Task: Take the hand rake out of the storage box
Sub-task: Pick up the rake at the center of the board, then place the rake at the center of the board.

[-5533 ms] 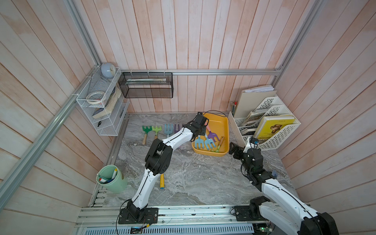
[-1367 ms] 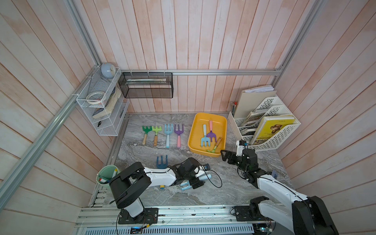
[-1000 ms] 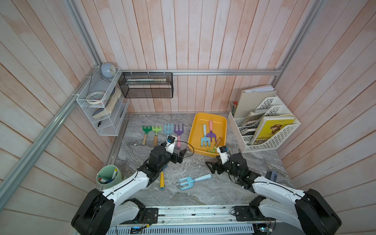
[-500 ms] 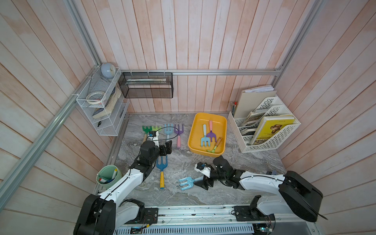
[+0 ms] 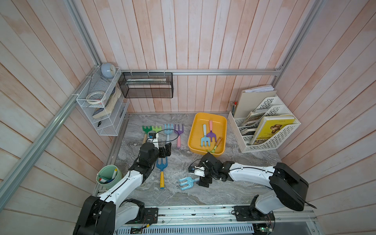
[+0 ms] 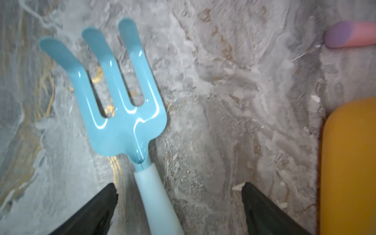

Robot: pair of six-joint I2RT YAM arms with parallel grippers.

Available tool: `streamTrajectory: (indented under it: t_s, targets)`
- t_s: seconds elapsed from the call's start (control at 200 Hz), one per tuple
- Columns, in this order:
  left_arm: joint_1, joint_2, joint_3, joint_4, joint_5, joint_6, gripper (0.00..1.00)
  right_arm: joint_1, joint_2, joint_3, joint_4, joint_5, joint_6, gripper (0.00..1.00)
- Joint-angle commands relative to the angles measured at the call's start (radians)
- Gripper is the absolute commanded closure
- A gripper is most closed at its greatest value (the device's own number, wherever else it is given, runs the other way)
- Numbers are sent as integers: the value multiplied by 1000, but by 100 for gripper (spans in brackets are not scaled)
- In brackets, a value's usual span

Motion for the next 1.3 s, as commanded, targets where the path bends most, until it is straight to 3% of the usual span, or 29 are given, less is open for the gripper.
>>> streamTrajectory:
  t_s: [0.0,0.16,0.455,0.575,0.755,0.89,0.985,1.135,1.295]
  targets:
    - [6,-2,-13,4,-19,23,0,-7,-4,-32,5,-103,-154,4]
    - [6,14,-7,0,-24,25,0,-8,65,-23,19,-116,-177,14]
    - [6,25,-2,-5,-25,30,0,-17,98,9,-40,-118,-139,63]
    - [6,15,0,-18,-37,33,0,-18,130,47,-60,-121,-98,74]
    - [6,-7,-11,-18,-62,35,0,-3,129,66,-57,-109,3,83]
    - [7,-13,-9,-38,-130,10,0,25,47,45,78,59,288,100]
    - [14,-28,-10,-51,-202,-20,0,48,9,54,150,158,595,100]
    - [32,-72,-28,-59,-264,-56,0,187,35,88,192,354,908,100]
    - [39,-115,-45,-60,-281,-73,0,228,184,296,-27,458,1260,100]
